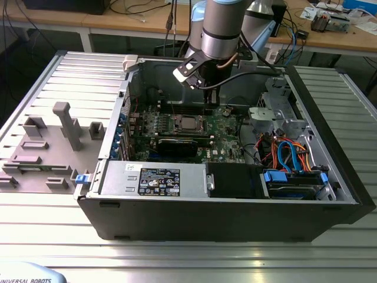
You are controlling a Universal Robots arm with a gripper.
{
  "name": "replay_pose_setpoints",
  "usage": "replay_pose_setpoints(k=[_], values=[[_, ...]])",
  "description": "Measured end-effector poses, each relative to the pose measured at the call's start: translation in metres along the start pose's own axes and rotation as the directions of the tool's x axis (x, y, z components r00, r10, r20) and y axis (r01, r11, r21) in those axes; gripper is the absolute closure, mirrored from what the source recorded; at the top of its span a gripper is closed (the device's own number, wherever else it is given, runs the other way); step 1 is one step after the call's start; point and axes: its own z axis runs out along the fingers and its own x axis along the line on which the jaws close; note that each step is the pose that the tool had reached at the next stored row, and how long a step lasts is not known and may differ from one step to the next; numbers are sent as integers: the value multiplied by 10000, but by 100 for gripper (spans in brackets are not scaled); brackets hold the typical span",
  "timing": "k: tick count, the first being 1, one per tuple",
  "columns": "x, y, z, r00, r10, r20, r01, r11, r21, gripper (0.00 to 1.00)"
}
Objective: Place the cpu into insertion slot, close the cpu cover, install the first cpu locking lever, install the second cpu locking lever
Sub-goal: 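Close the cpu cover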
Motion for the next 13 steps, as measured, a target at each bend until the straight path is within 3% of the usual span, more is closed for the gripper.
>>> replay_pose_setpoints(k=[13], values=[[-1, -100, 7, 10000, -1, 0, 1, 10000, 0, 89]])
